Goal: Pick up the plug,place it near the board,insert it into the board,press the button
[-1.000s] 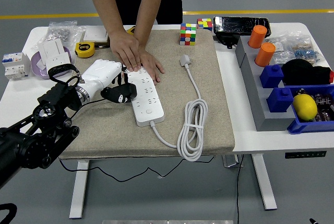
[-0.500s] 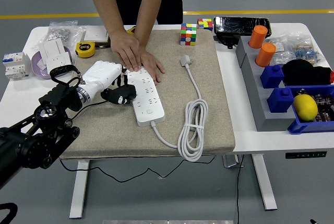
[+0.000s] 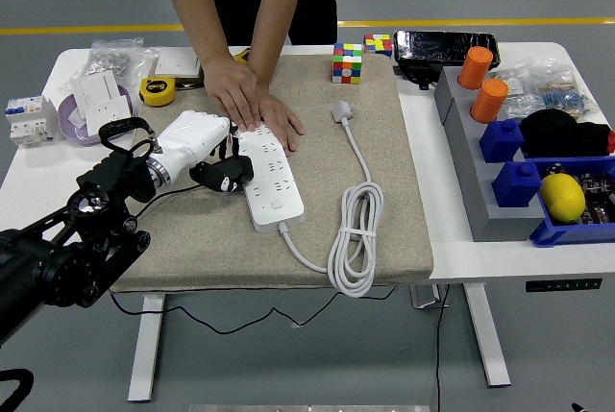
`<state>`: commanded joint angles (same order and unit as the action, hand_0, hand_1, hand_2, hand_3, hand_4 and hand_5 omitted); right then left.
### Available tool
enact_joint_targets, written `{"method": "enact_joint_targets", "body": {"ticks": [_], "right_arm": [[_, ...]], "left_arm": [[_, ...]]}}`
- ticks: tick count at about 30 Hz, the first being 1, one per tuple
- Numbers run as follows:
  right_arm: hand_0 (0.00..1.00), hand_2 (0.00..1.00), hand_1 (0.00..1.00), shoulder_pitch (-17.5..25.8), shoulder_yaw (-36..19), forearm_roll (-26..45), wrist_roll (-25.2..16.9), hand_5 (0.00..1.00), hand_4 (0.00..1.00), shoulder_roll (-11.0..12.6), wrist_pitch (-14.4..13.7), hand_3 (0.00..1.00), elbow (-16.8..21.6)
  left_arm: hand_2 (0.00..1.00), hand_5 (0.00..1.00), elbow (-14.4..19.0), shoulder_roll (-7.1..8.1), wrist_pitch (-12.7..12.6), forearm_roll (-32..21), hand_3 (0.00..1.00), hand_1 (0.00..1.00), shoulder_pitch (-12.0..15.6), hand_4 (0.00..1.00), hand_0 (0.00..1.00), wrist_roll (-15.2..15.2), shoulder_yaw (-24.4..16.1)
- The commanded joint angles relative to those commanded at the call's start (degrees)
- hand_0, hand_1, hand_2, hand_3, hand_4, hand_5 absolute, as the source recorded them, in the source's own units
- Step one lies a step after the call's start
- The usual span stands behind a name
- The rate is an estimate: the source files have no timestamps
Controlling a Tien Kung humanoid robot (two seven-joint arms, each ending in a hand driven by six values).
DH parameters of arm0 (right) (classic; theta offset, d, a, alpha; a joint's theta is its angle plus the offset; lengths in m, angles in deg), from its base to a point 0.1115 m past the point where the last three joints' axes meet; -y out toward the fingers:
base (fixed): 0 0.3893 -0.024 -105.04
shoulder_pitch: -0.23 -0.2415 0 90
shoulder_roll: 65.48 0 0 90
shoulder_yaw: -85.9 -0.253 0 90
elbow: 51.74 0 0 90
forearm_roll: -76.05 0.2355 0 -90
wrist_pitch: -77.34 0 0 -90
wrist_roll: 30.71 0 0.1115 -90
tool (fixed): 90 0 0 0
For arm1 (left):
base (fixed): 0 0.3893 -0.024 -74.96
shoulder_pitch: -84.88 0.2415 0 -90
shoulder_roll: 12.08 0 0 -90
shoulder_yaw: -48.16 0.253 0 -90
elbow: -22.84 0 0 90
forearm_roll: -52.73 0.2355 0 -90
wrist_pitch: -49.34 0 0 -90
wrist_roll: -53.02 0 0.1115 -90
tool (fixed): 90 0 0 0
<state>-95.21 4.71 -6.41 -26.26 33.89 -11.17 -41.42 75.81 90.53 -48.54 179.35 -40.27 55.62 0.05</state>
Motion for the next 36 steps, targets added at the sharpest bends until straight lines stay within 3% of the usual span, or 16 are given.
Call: {"method": "enact_joint_targets", "body": {"ticks": [9, 10, 15, 16, 21, 22, 27, 28, 33, 34, 36], "right_arm": [[0.832, 0.767, 0.776, -0.1, -0.1, 0.0, 0.0, 0.930, 0.998, 0.0, 0.0, 0.796, 0.0], [0.832, 0.766, 0.775, -0.1, -0.2, 0.0, -0.1, 0.930, 0.998, 0.0, 0.0, 0.797, 0.0], [0.832, 0.766, 0.775, -0.3, -0.2, 0.1, -0.1, 0.930, 0.998, 0.0, 0.0, 0.797, 0.0], [0.833, 0.766, 0.775, -0.3, -0.2, 0.1, -0.1, 0.929, 0.998, 0.0, 0.0, 0.797, 0.0], [0.833, 0.766, 0.775, -0.3, -0.2, 0.1, -0.1, 0.929, 0.998, 0.0, 0.0, 0.797, 0.0], [0.833, 0.765, 0.774, -0.3, -0.2, 0.1, -0.2, 0.929, 0.998, 0.0, 0.0, 0.797, 0.0], [0.833, 0.765, 0.774, -0.3, -0.2, 0.1, -0.1, 0.929, 0.998, 0.1, 0.0, 0.797, 0.0], [0.833, 0.765, 0.773, -0.3, -0.2, 0.1, -0.1, 0.928, 0.998, 0.1, 0.0, 0.797, 0.0], [0.833, 0.765, 0.773, -0.3, -0.1, 0.1, -0.1, 0.928, 0.998, 0.1, 0.1, 0.797, 0.0], [0.831, 0.765, 0.772, -0.4, -0.1, 0.1, -0.1, 0.927, 0.998, 0.1, 0.1, 0.797, 0.0], [0.831, 0.765, 0.772, -0.4, -0.2, 0.1, -0.2, 0.927, 0.998, 0.1, 0.1, 0.797, 0.0]], "left_arm": [[0.330, 0.002, -0.3, -0.03, 0.4, 0.2, 0.391, 0.360, -0.9, 0.586, 0.431, -0.2, 0.2], [0.419, 0.002, -0.3, -0.05, 0.5, 0.1, 0.433, 0.402, -1.0, 0.598, 0.448, -0.3, 0.2], [0.419, 0.002, -0.5, -0.26, 1.0, 0.0, 0.433, 0.402, -1.3, 0.598, 0.448, -0.5, 0.5], [0.524, 0.007, -0.6, -0.32, 1.1, 0.0, 0.508, 0.557, -1.3, 0.493, 0.495, -0.5, 0.5], [0.524, 0.007, -0.9, -0.58, 1.8, 0.1, 0.508, 0.557, -1.5, 0.493, 0.495, -0.9, 0.7], [0.648, 0.115, -0.9, -0.60, 2.0, 0.2, 0.590, 0.769, -1.6, 0.645, 0.645, -1.1, 0.8], [0.648, 0.115, -1.2, -0.75, 2.7, -0.1, 0.590, 0.769, -2.1, 0.645, 0.645, -1.5, 1.2], [0.807, 0.172, -1.2, -0.80, 2.8, -0.1, 0.789, 0.863, -2.1, 0.770, 0.780, -1.5, 1.2], [0.807, 0.172, -1.1, -0.94, 2.9, -0.3, 0.789, 0.863, -2.4, 0.770, 0.780, -1.5, 1.3], [0.826, 0.253, -1.1, -0.95, 2.9, -0.4, 0.831, 0.888, -2.4, 0.902, 0.814, -1.5, 1.3], [0.826, 0.253, -0.9, -0.86, 3.2, -0.5, 0.831, 0.888, -2.5, 0.902, 0.814, -1.5, 1.3]]}}
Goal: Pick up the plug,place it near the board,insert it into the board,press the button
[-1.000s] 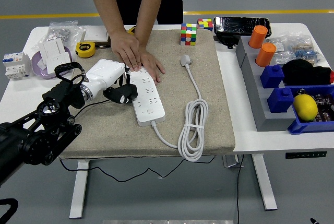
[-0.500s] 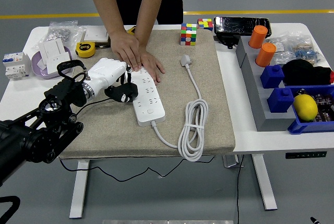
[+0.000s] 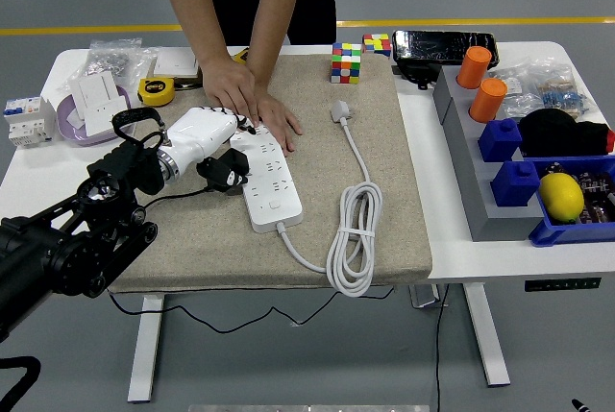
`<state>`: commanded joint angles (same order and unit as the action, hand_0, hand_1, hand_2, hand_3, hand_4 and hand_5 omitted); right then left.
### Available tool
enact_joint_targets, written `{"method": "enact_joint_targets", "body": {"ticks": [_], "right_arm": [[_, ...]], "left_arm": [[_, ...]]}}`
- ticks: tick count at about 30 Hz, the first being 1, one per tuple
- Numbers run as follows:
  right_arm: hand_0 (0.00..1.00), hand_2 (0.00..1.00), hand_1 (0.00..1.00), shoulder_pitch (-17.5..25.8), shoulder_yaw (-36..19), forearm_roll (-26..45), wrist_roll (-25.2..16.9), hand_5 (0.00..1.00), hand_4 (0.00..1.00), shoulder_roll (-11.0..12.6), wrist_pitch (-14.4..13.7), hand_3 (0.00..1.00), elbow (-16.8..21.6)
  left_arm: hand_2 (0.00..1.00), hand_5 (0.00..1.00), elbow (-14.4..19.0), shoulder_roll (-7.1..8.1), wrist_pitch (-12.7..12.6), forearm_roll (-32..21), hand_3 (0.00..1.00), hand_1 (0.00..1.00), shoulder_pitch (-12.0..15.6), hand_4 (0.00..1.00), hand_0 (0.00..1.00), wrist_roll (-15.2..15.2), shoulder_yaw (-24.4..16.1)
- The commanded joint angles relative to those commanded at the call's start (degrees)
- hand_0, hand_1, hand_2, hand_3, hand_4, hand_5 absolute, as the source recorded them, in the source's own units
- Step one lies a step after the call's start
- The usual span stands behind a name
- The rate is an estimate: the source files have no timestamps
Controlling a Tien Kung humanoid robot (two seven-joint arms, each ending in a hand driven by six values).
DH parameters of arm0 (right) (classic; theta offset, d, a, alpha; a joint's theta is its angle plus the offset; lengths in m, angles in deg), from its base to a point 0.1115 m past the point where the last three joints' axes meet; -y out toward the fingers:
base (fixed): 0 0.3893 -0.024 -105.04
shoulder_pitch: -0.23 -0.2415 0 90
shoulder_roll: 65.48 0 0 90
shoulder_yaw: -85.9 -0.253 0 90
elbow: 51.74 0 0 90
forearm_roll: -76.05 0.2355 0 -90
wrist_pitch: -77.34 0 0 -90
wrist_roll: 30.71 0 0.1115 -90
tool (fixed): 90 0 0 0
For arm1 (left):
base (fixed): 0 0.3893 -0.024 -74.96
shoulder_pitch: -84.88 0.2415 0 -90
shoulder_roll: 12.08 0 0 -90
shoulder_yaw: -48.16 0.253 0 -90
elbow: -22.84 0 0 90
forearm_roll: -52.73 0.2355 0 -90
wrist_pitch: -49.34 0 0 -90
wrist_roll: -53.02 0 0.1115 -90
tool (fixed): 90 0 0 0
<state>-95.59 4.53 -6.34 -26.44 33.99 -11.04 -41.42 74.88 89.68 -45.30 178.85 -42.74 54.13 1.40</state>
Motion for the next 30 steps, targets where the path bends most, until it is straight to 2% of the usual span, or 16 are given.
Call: {"method": "enact_joint_targets", "body": {"ticks": [3, 4, 9, 10, 22, 23, 28, 29, 30], "right_arm": [[0.831, 0.765, 0.772, 0.0, 0.0, 0.0, 0.0, 0.927, 0.998, 0.1, 0.0, 0.797, 0.0], [0.834, 0.765, 0.772, 0.0, 0.0, 0.0, 0.0, 0.926, 0.998, 0.1, 0.0, 0.798, 0.0], [0.834, 0.765, 0.772, 0.1, 0.1, 0.0, 0.0, 0.926, 0.998, 0.0, 0.0, 0.798, 0.0], [0.834, 0.765, 0.772, 0.1, 0.1, 0.0, 0.0, 0.926, 0.998, 0.0, 0.0, 0.798, 0.0], [0.833, 0.765, 0.769, 0.4, 0.2, 0.0, 0.1, 0.924, 0.998, 0.0, 0.0, 0.798, 0.0], [0.833, 0.764, 0.769, 0.3, 0.2, 0.0, 0.1, 0.923, 0.998, -0.1, 0.0, 0.798, 0.0], [0.833, 0.764, 0.769, 0.4, 0.2, 0.0, 0.1, 0.923, 0.998, -0.1, 0.0, 0.798, 0.0], [0.833, 0.764, 0.768, 0.4, 0.2, 0.1, 0.1, 0.922, 0.998, -0.2, 0.0, 0.797, 0.0], [0.833, 0.764, 0.768, 0.4, 0.1, 0.1, 0.1, 0.922, 0.998, -0.2, 0.0, 0.797, 0.0]], "left_arm": [[0.826, 0.253, 0.2, 0.14, 0.4, -0.1, 0.831, 0.888, 0.0, 0.902, 0.814, 0.1, 0.1], [0.833, 0.341, 0.3, 0.16, 0.5, -0.1, 0.842, 0.892, 0.1, 0.998, 0.824, 0.1, 0.1], [0.833, 0.341, 0.7, 0.34, 0.9, -0.4, 0.842, 0.892, 0.3, 0.998, 0.824, 0.4, 0.3], [0.837, 0.388, 0.8, 0.36, 1.0, -0.4, 0.849, 0.897, 0.3, 0.998, 0.829, 0.4, 0.3], [0.840, 0.399, 2.3, 0.67, 1.4, -1.6, 0.853, 0.899, 1.1, 0.998, 0.834, 1.0, -0.5], [0.848, 0.600, 2.6, 0.69, 1.5, -2.1, 0.856, 0.906, 1.3, 0.998, 0.836, 1.1, -0.8], [0.848, 0.600, 5.9, 0.36, 1.4, -6.7, 0.856, 0.906, 3.6, 0.998, 0.836, 2.0, -5.1], [0.953, 0.840, 6.4, 0.23, 1.2, -7.4, 0.890, 0.966, 4.1, 0.998, 0.867, 2.1, -5.8], [0.953, 0.840, 7.5, 0.00, 1.0, -8.8, 0.890, 0.966, 4.9, 0.998, 0.867, 2.3, -7.1]]}}
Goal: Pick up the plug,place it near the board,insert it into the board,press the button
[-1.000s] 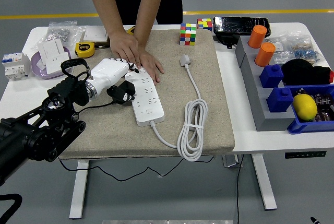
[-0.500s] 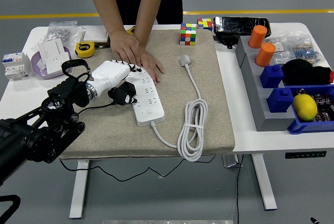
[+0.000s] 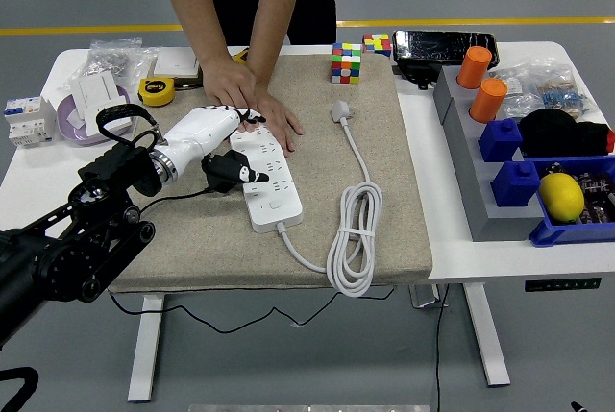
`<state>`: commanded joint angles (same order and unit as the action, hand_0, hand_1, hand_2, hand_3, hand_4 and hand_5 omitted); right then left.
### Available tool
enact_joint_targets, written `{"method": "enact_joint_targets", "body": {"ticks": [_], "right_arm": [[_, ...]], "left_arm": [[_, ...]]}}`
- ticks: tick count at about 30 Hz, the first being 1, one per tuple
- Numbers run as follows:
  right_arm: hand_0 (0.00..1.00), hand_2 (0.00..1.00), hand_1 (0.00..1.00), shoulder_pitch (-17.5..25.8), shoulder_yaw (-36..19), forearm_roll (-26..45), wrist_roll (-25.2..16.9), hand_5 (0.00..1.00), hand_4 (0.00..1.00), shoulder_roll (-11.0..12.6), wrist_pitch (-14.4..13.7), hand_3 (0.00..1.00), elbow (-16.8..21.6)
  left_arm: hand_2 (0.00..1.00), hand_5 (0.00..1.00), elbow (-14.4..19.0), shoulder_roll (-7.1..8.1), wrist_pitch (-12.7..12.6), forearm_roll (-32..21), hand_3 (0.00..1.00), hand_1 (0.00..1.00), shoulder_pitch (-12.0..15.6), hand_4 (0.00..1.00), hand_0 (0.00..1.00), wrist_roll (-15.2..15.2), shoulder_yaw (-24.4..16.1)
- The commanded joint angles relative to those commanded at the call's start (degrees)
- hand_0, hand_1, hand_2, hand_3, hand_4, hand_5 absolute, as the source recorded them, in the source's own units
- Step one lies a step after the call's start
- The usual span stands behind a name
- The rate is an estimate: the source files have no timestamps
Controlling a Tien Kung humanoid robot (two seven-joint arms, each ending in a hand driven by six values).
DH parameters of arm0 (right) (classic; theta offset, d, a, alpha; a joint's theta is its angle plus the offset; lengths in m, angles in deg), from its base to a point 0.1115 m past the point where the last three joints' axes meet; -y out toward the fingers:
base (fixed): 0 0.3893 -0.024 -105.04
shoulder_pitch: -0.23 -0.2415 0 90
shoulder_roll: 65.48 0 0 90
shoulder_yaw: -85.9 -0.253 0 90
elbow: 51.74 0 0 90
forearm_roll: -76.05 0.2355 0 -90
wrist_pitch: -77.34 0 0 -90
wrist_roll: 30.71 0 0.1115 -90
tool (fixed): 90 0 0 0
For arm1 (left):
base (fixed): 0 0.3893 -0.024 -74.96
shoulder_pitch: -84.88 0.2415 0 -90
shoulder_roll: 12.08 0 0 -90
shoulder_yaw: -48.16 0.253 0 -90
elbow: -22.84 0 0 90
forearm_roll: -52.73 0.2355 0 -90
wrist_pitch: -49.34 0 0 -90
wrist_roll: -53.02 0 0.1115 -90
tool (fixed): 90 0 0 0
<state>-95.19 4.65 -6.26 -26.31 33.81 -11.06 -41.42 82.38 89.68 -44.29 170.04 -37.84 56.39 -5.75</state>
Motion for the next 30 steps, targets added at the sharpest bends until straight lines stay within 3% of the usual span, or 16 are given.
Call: {"method": "enact_joint_targets", "body": {"ticks": [4, 5, 10, 12, 15, 22, 30], "right_arm": [[0.833, 0.764, 0.768, 0.1, -0.2, -0.1, 0.0, 0.922, 0.998, -0.1, 0.0, 0.797, 0.0], [0.833, 0.763, 0.769, 0.2, -0.2, -0.1, 0.0, 0.921, 0.998, -0.1, 0.0, 0.796, 0.0], [0.833, 0.763, 0.769, 0.4, -0.3, 0.0, -0.1, 0.921, 0.998, -0.4, 0.0, 0.796, 0.0], [0.833, 0.763, 0.769, 0.5, -0.5, 0.0, -0.1, 0.921, 0.998, -0.4, -0.1, 0.796, 0.0], [0.833, 0.763, 0.769, 0.6, -0.6, 0.0, -0.1, 0.921, 0.998, -0.5, -0.1, 0.796, 0.0], [0.833, 0.762, 0.768, 0.6, -0.6, 0.1, -0.2, 0.920, 0.998, -0.5, -0.1, 0.796, 0.0], [0.831, 0.762, 0.766, 0.7, -0.7, 0.0, -0.1, 0.918, 0.998, -0.7, -0.1, 0.796, 0.0]], "left_arm": [[0.953, 0.840, 4.9, -1.65, -0.7, -5.4, 0.890, 0.966, 4.2, 0.998, 0.867, -0.4, -6.0], [0.990, 0.950, 6.2, -2.18, -0.8, -6.6, 0.943, 0.998, 5.4, 0.998, 0.934, -0.8, -7.6], [0.990, 0.950, 12.9, -5.29, -1.0, -11.7, 0.943, 0.998, 12.3, 0.998, 0.934, -2.6, -14.6], [0.998, 0.998, 15.7, -6.31, -1.2, -13.1, 0.971, 0.998, 15.3, 0.998, 0.988, -3.4, -16.8], [0.998, 0.998, 18.3, -6.56, -1.3, -13.7, 0.971, 0.998, 18.4, 0.998, 0.988, -4.1, -18.4], [0.998, 0.998, 17.9, -5.59, -1.8, -13.3, 0.970, 0.998, 22.9, 0.998, 0.998, -3.9, -19.2], [0.998, 0.998, 15.1, -5.21, -2.0, -10.9, 0.952, 0.998, 25.2, 0.998, 0.998, -3.6, -17.8]]}}
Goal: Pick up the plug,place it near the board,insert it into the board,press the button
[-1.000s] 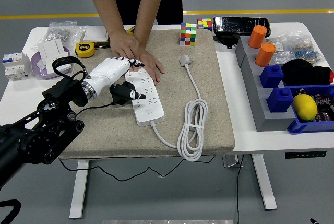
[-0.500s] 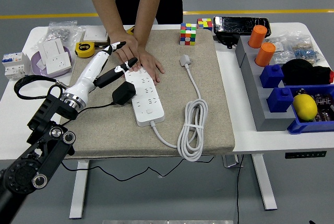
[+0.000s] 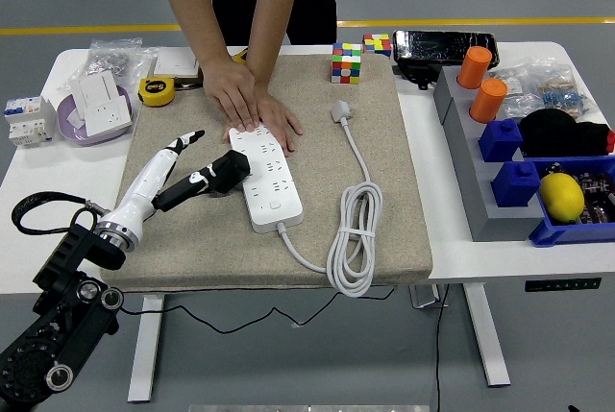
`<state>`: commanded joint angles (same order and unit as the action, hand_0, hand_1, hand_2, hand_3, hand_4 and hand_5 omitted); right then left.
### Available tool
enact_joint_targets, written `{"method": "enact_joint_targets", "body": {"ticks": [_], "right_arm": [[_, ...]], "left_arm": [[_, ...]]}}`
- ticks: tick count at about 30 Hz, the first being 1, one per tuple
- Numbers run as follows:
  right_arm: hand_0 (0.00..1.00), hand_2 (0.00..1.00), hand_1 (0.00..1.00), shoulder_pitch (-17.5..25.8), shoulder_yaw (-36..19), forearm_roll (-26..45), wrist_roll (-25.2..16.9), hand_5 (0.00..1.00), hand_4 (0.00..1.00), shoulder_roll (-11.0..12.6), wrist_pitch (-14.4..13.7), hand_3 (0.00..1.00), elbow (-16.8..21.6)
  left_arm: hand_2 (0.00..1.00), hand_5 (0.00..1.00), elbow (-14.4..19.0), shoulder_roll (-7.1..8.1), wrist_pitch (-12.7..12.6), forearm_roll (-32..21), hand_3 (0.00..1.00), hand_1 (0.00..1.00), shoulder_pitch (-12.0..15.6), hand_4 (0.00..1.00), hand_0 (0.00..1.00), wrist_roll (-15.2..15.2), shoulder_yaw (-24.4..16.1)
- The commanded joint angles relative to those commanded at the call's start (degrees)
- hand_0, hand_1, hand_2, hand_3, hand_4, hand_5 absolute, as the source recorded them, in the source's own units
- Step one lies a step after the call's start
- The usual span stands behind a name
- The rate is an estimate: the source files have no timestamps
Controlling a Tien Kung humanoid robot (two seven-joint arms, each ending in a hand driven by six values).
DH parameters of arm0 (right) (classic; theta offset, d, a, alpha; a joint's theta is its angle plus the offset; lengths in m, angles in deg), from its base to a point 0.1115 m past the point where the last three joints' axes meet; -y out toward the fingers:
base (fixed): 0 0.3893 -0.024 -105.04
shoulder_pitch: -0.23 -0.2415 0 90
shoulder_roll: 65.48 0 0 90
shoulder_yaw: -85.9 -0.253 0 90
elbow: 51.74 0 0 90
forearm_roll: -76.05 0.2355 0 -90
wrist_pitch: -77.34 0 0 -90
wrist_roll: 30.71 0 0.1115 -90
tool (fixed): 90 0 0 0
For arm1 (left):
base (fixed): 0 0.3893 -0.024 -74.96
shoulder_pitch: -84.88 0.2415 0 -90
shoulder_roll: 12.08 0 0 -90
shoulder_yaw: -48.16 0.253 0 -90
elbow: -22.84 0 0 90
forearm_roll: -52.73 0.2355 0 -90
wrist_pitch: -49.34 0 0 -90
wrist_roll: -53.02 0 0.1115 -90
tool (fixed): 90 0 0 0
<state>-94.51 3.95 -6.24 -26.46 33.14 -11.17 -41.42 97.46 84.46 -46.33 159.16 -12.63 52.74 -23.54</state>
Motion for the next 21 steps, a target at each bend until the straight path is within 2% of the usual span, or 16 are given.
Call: {"method": "enact_joint_targets", "body": {"ticks": [21], "right_arm": [[0.832, 0.761, 0.766, 0.0, 0.0, -0.1, 0.1, 0.918, 0.998, 0.1, 0.0, 0.795, 0.0]], "left_arm": [[0.980, 0.998, -2.4, -0.26, 0.4, 1.0, 0.936, 0.998, -1.2, 0.998, 0.998, 0.1, 4.2]]}}
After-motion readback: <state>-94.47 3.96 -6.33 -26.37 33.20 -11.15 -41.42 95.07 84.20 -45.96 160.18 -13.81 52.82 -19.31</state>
